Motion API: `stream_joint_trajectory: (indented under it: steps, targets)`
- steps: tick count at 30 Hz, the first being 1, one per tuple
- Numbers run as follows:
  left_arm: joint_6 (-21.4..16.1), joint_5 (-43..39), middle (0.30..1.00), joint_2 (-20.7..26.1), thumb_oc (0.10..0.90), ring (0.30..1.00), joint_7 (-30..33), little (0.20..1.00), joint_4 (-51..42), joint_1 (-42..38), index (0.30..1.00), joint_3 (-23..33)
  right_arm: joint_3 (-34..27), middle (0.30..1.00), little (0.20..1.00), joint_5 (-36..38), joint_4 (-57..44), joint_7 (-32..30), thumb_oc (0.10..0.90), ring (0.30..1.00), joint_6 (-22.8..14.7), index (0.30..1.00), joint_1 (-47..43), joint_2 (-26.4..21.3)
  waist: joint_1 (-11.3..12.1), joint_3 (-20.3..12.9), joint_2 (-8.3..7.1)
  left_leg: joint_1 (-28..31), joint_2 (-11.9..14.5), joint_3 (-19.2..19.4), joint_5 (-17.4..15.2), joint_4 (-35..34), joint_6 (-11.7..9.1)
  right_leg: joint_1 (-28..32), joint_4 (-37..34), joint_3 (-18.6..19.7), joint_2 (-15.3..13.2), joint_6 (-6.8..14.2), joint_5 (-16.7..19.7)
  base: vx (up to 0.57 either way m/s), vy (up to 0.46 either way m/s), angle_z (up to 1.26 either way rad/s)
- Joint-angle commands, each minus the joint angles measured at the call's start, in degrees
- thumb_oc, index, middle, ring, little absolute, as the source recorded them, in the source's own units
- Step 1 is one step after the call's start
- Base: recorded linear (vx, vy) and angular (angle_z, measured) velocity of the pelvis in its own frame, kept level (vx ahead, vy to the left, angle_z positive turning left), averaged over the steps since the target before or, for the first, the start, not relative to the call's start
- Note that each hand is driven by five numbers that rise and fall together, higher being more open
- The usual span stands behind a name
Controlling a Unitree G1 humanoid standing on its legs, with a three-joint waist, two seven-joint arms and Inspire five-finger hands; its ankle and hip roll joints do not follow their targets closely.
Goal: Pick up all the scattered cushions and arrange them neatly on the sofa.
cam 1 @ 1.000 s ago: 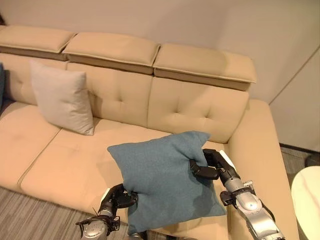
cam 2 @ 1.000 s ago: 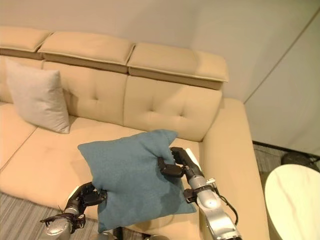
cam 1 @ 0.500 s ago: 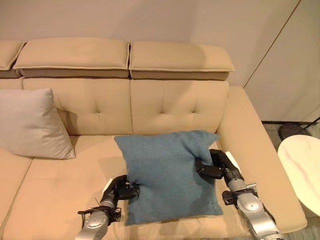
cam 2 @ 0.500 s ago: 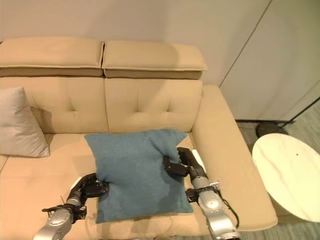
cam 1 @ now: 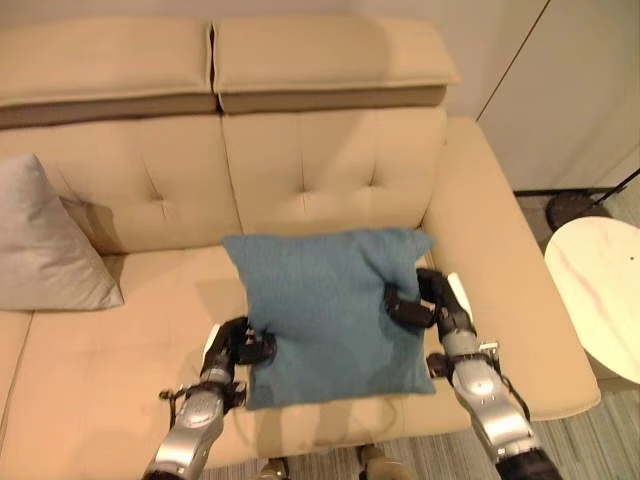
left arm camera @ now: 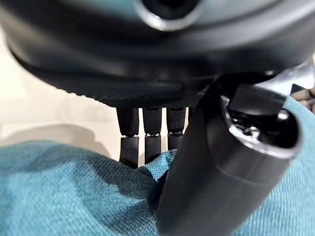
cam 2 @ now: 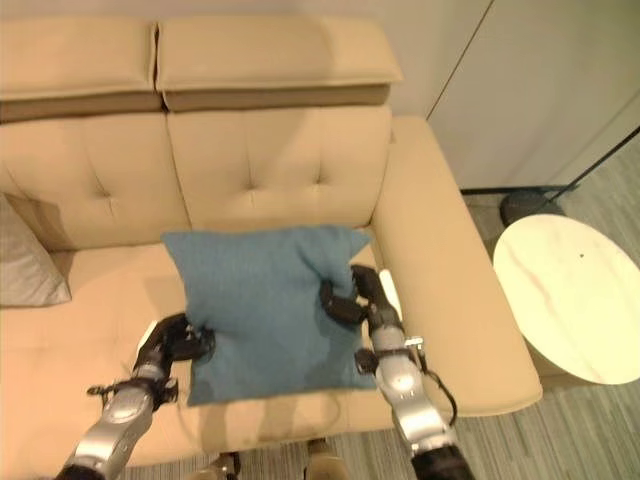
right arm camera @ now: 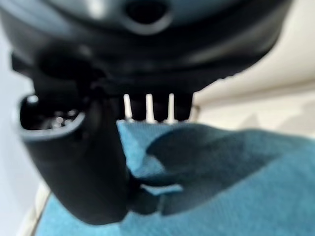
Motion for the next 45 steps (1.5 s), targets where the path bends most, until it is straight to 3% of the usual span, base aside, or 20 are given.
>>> stream_joint_trajectory:
  steps: [1, 5, 6, 11, 12, 13, 19, 25, 35, 39, 41, 45]
  targets:
    - [-13.9, 1.8, 0.3, -0.6, 0.4, 0.3, 4.2, 0.3, -5.2, -22.2, 0.3, -3.7, 3.0, 0.3, 0.3, -3.3, -1.0, -6.5, 0.4, 0.3, -6.5, 0.3, -16.5, 1.1, 1.0, -3.9, 1.26, -2.4, 2.2, -1.6, -5.6, 0.1, -4.4, -3.8, 0.2, -4.9, -1.5, 6.5, -1.2, -0.13, -0.057, 0.17]
    - [-14.6, 2.7, 0.3, 0.7, 0.4, 0.3, 7.6, 0.3, -0.6, -32.2, 0.3, -5.4, 4.2, 0.3, 0.3, -3.6, 3.6, -9.5, 0.4, 0.3, -5.9, 0.3, -25.1, -0.4, 1.0, -3.7, 1.54, -6.2, 1.5, -2.3, -4.3, 0.1, -4.9, -7.0, 0.2, -5.8, -1.2, 6.5, -0.1, -0.08, -0.035, 0.08]
    - [-14.7, 4.2, 0.3, 1.7, 0.4, 0.3, 9.5, 0.3, 2.5, -37.6, 0.3, -6.4, 5.0, 0.3, 0.3, -4.2, 6.2, -11.5, 0.4, 0.3, -5.6, 0.3, -30.2, -1.5, 1.1, -4.0, 1.67, -8.0, 1.3, -2.6, -3.8, 0.1, -5.2, -8.7, 0.2, -6.1, -1.3, 6.5, 0.2, -0.06, -0.037, 0.01]
    - [-13.8, 8.6, 0.321, 2.8, 0.414, 0.321, 13.7, 0.321, 7.3, -45.9, 0.321, -8.0, 6.1, 0.3, 0.3, -7.5, 10.0, -16.5, 0.4, 0.3, -5.2, 0.3, -36.9, -2.8, 1.2, -4.1, 1.77, -10.0, 1.0, -3.1, -3.0, 0.1, -5.6, -10.7, 0.2, -6.5, -1.4, 6.5, 0.4, -0.02, -0.018, 0.01]
    - [-13.2, 11.1, 0.9, 2.8, 0.8, 0.9, 16.3, 0.9, 9.3, -48.8, 0.9, -8.5, 6.8, 0.3, 0.3, -10.2, 12.0, -19.5, 0.4, 0.3, -4.8, 0.3, -39.3, -3.5, 1.4, -4.2, 1.73, -10.7, 0.7, -3.4, -2.8, 0.1, -5.8, -11.3, 0.2, -6.6, -1.4, 6.5, 0.5, -0.02, -0.041, 0.04]
    - [-12.5, 12.4, 0.9, 2.7, 0.8, 0.9, 17.8, 0.9, 11.7, -51.4, 0.9, -9.1, 7.7, 0.9, 0.9, -10.9, 14.8, -21.3, 0.8, 0.9, -4.2, 0.9, -42.2, -4.6, 1.7, -4.1, 1.67, -11.3, 0.7, -3.7, -2.5, 0.1, -5.9, -11.9, 0.2, -6.9, -1.4, 6.5, 0.6, -0.02, -0.041, 0.07]
    - [-12.0, 11.3, 0.9, 2.6, 0.8, 0.9, 17.3, 0.9, 13.8, -53.3, 0.9, -9.1, 8.7, 0.9, 0.9, -8.2, 19.4, -20.5, 0.8, 0.9, -2.4, 0.9, -45.5, -6.8, 2.2, -3.9, 1.34, -12.6, 0.7, -4.5, -2.0, 0.1, -6.2, -13.1, 0.2, -7.4, -1.4, 6.3, 0.7, -0.01, -0.035, 0.05]
    - [-12.2, 8.2, 0.9, 3.7, 0.8, 0.9, 14.9, 0.9, 12.3, -48.1, 0.9, -6.7, 6.1, 0.9, 0.9, -5.7, 16.4, -17.9, 0.8, 0.9, -1.8, 0.9, -41.6, -8.5, 2.3, -4.6, 0.81, -13.0, 0.8, -5.1, -2.0, 0.1, -6.2, -13.5, 0.2, -7.8, -1.2, 6.2, 0.6, 0.0, -0.033, 0.02]
    - [-10.8, 7.8, 0.9, 7.0, 0.8, 0.9, 8.8, 0.9, 9.0, -27.5, 0.9, 2.5, -3.3, 0.9, 0.9, -1.8, 9.4, -11.4, 0.8, 0.9, -3.6, 0.9, -22.4, -9.9, 2.3, -7.1, 0.25, -12.1, 1.1, -5.3, -2.5, 0.1, -6.1, -12.5, 0.2, -8.2, -1.3, 5.7, 0.1, 0.02, -0.013, 0.08]
    - [-10.2, 7.8, 0.9, 8.9, 0.8, 0.9, 6.2, 0.9, 8.9, -22.4, 0.9, 4.7, -4.1, 0.9, 0.9, 1.6, 9.7, -6.1, 0.8, 0.9, -3.6, 0.9, -16.7, -11.6, 2.2, -8.0, 0.02, -11.4, 1.2, -5.4, -2.6, 0.1, -6.2, -11.7, 0.2, -8.5, -1.4, 5.6, -0.1, 0.03, -0.003, 0.0]
    - [-10.0, 7.4, 0.9, 10.6, 0.8, 0.9, 2.1, 0.9, 6.6, -14.6, 0.9, 7.3, -6.4, 0.9, 0.9, 4.3, 8.4, 0.2, 0.8, 0.9, -3.5, 0.9, -8.3, -13.6, 2.1, -8.5, -0.39, -9.0, 1.6, -5.2, -3.0, 0.1, -6.5, -9.1, 0.2, -9.1, -1.5, 5.5, -0.6, 0.07, 0.001, 0.02]
    - [-9.4, 8.5, 0.9, 11.0, 0.8, 0.9, -1.9, 0.9, 5.0, -5.5, 0.9, 10.6, -9.1, 0.9, 0.9, 3.8, 7.3, 4.9, 0.8, 0.9, -3.4, 0.9, 0.8, -12.9, 1.9, -8.2, -0.79, -5.0, 2.2, -4.7, -3.2, 0.1, -6.8, -4.9, 0.2, -9.8, -1.7, 5.4, -1.5, 0.1, -0.004, -0.01]
